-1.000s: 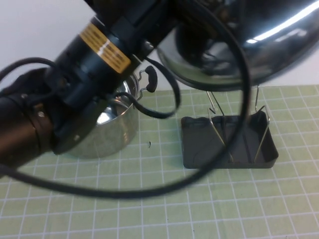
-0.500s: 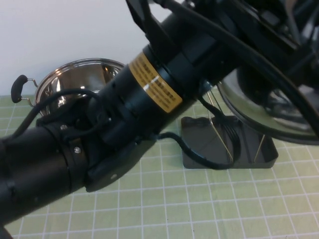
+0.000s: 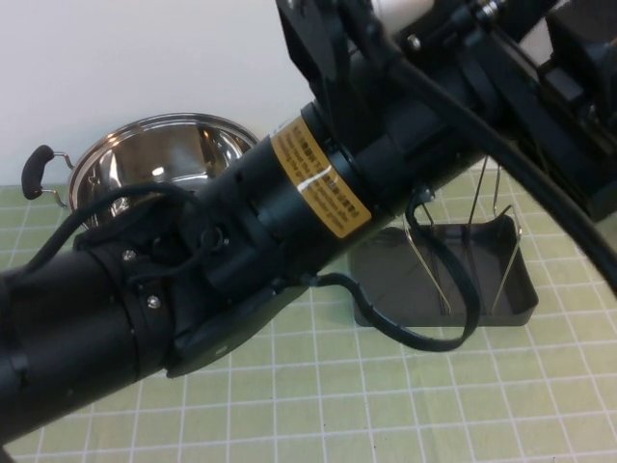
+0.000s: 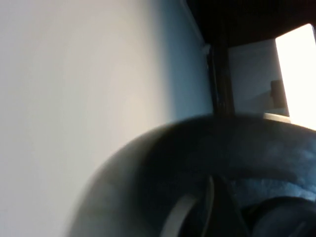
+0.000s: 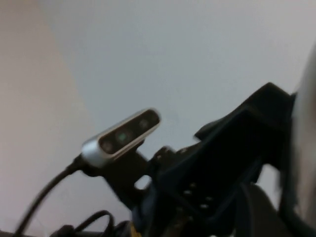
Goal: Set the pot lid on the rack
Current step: Hand over the pot lid, then place the pot lid on the pot rack
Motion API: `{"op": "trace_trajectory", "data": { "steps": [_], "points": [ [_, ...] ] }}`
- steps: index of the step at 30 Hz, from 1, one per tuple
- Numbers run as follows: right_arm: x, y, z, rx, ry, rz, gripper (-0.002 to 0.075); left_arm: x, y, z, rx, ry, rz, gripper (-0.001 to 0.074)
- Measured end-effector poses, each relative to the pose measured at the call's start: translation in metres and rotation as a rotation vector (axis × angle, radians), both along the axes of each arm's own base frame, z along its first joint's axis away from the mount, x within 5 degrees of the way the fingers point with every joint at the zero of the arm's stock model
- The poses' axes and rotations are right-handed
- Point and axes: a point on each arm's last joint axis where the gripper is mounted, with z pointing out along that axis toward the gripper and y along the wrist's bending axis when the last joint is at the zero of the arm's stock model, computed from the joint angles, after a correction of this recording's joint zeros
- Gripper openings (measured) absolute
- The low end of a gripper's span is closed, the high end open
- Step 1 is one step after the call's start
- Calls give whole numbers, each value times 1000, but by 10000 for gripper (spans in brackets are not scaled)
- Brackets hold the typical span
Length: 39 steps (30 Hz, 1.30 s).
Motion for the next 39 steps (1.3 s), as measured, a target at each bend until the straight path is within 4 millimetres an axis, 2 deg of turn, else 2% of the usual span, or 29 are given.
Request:
{"op": "trace_trajectory", "data": {
  "steps": [1,5,7,12,18,20,22,24,28,30,33,39],
  "points": [
    [0,1,0,-10,-9,19,113,1,0,-1,13,1,10,367],
    [14,3,-5,-45,9,23,112,2,-3,-4,62,1,31,572],
    [21,4,-7,-63,11,27,112,4,-3,-6,85,1,50,634],
    [35,6,-9,-107,0,20,112,3,3,-2,174,-50,157,671],
    [57,7,-13,-146,11,14,112,-1,26,8,342,-53,342,674],
    [68,8,-17,-164,24,12,112,-4,36,12,384,-13,378,650],
    [84,9,-25,-183,54,12,112,-10,47,18,404,18,403,578],
    [100,10,-34,-205,84,12,112,-16,59,24,420,32,426,452],
    [137,13,-58,-256,149,20,112,-22,83,28,503,91,495,133],
    [151,18,-69,-294,156,30,112,-24,92,25,570,139,525,62],
    [167,28,-89,-360,172,36,112,-27,102,20,655,198,554,19],
    [194,49,-127,-510,191,24,112,-29,110,11,749,278,577,4]
  ]
}}
